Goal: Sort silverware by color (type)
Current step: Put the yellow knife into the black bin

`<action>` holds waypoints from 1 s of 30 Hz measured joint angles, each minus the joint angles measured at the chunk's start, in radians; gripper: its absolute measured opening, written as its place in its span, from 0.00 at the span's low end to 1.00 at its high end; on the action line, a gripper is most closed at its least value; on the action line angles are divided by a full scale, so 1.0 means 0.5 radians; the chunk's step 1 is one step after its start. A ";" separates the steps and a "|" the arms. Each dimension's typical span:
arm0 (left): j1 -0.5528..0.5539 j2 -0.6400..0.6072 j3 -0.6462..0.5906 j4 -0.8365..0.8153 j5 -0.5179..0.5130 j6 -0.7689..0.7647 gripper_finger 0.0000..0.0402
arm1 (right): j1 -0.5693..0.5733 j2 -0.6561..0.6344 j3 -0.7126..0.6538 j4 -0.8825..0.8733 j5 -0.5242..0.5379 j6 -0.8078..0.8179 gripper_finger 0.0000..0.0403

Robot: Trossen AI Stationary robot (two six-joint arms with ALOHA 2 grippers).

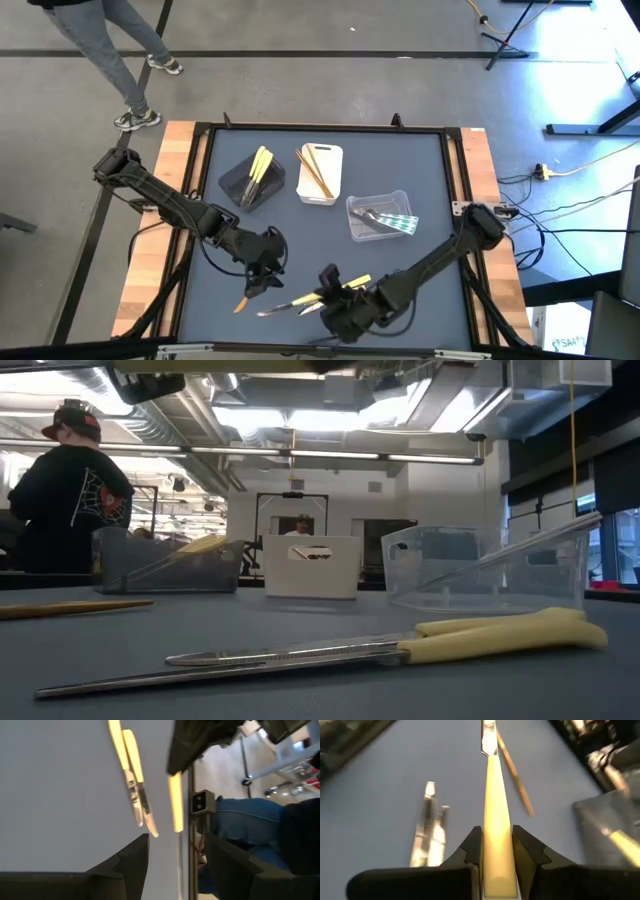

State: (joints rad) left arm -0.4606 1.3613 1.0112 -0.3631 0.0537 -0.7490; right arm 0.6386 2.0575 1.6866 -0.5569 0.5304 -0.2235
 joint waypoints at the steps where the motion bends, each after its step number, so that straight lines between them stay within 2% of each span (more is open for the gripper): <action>1: 0.000 0.000 0.000 0.016 0.016 0.000 0.46 | -0.025 0.000 0.020 -0.001 0.000 -0.085 0.14; 15: 0.000 0.000 0.000 0.060 0.038 -0.002 0.46 | -0.293 -0.003 0.138 0.079 -0.001 -1.025 0.14; 25: 0.001 0.000 0.000 0.057 0.032 -0.002 0.46 | -0.381 -0.003 0.138 0.214 -0.006 -1.363 0.14; 30: 0.001 0.000 0.001 0.057 0.032 -0.015 0.46 | -0.380 -0.003 0.138 0.227 -0.110 -1.455 0.14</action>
State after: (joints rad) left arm -0.4603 1.3613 1.0115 -0.3347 0.0696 -0.7563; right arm 0.4484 2.0560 1.7554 -0.4432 0.4752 -0.9510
